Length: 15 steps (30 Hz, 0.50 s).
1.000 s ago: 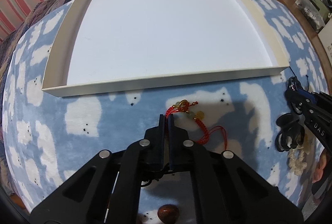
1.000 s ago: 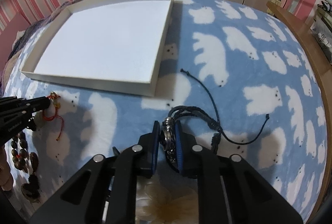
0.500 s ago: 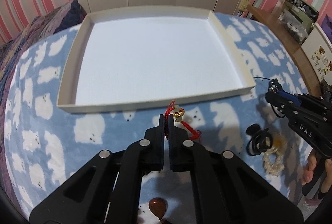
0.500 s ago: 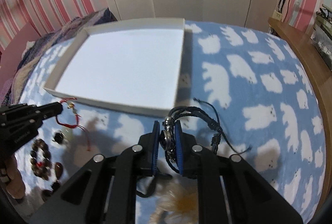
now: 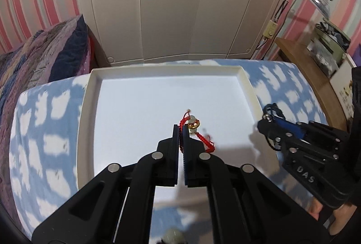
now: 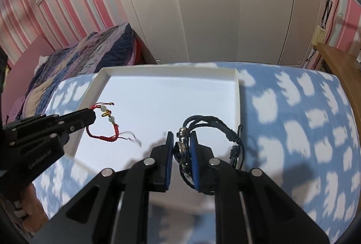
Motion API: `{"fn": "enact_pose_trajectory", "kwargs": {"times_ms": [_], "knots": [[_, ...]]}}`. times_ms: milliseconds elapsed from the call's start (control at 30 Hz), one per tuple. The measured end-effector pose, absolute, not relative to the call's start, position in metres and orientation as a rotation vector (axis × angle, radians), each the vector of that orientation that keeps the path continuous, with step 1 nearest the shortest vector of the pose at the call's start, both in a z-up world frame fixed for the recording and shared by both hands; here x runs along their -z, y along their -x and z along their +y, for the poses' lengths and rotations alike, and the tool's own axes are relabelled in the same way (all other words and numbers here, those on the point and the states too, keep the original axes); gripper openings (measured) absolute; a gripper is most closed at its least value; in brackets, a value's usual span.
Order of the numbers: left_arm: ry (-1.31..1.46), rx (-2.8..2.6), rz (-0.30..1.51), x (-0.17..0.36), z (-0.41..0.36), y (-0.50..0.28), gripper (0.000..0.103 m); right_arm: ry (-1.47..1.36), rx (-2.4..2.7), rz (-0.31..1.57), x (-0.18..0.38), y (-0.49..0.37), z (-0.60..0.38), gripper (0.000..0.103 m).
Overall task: Organize jewelry
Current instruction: 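Carry both bracelets over the white tray and open the left tool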
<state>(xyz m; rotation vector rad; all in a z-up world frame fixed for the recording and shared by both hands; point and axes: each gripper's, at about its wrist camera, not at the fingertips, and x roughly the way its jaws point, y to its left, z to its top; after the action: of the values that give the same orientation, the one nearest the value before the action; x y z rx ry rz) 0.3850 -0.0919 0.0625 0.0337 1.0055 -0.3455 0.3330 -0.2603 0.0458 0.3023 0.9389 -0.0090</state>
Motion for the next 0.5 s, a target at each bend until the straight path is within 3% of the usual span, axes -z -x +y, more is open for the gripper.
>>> {"fn": "enact_pose_trajectory", "kwargs": {"times_ms": [500], "knots": [[0.002, 0.329, 1.104, 0.005, -0.094, -0.497, 0.000, -0.345, 0.042, 1.059, 0.022, -0.456, -0.276, 0.014]]}}
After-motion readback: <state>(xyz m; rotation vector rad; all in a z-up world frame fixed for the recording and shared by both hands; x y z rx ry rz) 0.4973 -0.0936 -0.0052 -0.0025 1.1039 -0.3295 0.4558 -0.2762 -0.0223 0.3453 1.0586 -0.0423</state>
